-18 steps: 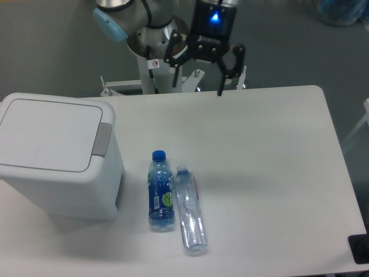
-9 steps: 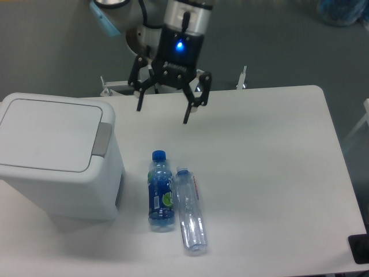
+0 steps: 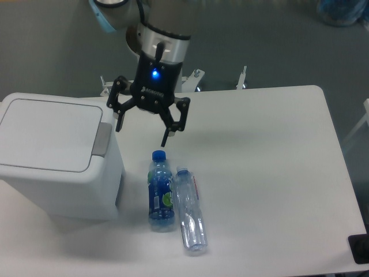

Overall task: Open the trash can
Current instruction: 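Move the open gripper toward the grey tab on the trash can lid, then press the gripper finger down on the grey lid tab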

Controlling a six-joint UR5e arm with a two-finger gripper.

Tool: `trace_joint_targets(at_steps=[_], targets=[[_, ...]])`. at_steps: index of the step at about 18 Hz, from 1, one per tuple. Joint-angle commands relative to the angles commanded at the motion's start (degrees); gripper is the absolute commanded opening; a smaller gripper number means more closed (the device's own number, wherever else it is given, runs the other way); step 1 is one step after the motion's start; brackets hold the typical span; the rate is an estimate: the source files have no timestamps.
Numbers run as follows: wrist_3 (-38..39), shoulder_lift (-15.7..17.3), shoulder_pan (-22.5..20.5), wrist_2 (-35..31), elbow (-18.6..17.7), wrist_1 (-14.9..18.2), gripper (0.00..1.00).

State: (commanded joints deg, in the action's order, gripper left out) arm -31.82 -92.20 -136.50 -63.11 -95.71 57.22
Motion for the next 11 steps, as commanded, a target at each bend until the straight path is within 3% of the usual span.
trace_joint_targets(at_steps=[11], targets=[[0.8, -0.4, 1.3, 0.2, -0.6, 0.0, 1.0]])
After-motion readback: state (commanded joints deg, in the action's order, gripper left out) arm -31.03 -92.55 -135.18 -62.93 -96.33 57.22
